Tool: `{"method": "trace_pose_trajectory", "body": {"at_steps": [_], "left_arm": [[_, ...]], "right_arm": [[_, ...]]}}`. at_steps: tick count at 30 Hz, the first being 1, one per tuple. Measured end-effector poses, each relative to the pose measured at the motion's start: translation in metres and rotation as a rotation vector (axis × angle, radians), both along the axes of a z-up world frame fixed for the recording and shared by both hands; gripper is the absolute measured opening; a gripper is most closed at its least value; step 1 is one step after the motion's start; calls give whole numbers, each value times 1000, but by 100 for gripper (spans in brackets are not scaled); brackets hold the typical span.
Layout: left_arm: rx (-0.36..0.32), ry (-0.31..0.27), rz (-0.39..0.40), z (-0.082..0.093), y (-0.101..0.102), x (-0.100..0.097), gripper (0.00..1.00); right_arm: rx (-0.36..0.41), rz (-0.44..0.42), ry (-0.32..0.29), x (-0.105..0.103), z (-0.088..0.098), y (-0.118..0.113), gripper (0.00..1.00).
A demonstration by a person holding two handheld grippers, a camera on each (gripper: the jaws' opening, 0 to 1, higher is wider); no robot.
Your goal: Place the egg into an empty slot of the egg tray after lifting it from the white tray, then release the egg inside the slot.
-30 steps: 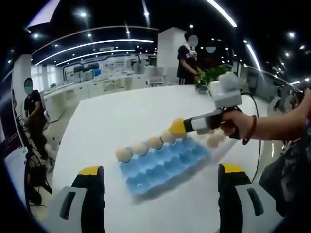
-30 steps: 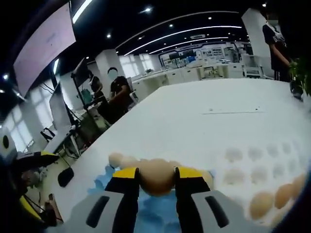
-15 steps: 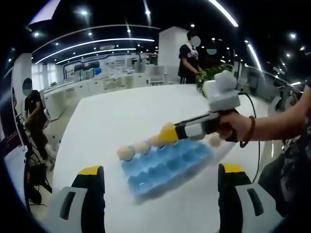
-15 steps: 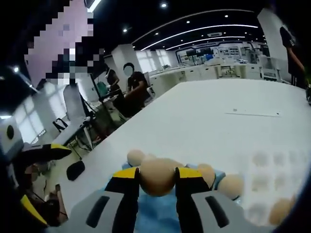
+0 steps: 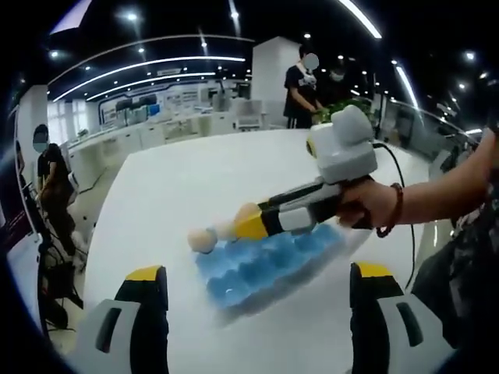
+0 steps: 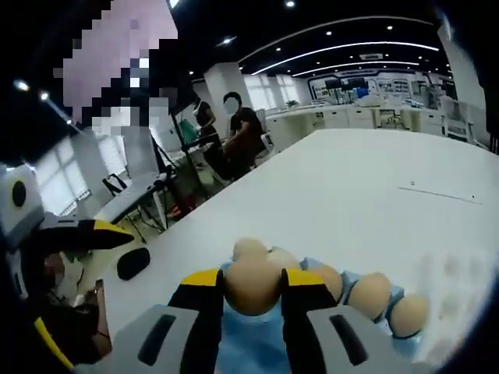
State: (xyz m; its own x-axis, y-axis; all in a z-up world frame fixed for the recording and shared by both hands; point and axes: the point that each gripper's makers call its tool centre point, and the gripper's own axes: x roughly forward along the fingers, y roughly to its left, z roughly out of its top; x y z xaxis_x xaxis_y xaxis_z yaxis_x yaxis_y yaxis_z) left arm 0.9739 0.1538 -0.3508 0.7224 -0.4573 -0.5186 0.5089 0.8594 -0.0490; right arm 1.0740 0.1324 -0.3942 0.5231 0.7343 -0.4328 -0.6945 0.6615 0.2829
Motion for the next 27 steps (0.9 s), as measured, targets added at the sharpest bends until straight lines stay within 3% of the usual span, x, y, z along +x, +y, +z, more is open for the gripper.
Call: {"method": "trace_pose_trajectory", "body": {"at_steps": [9,27], "left_arm": [[-5,8,13,-3,7,1,99],[-10,7,29,-4,5,-2,99]], "right_arm": [[-16,75,-3,-5,-9,30,29],[-80,151,-22,-8,-30,55,29]]}}
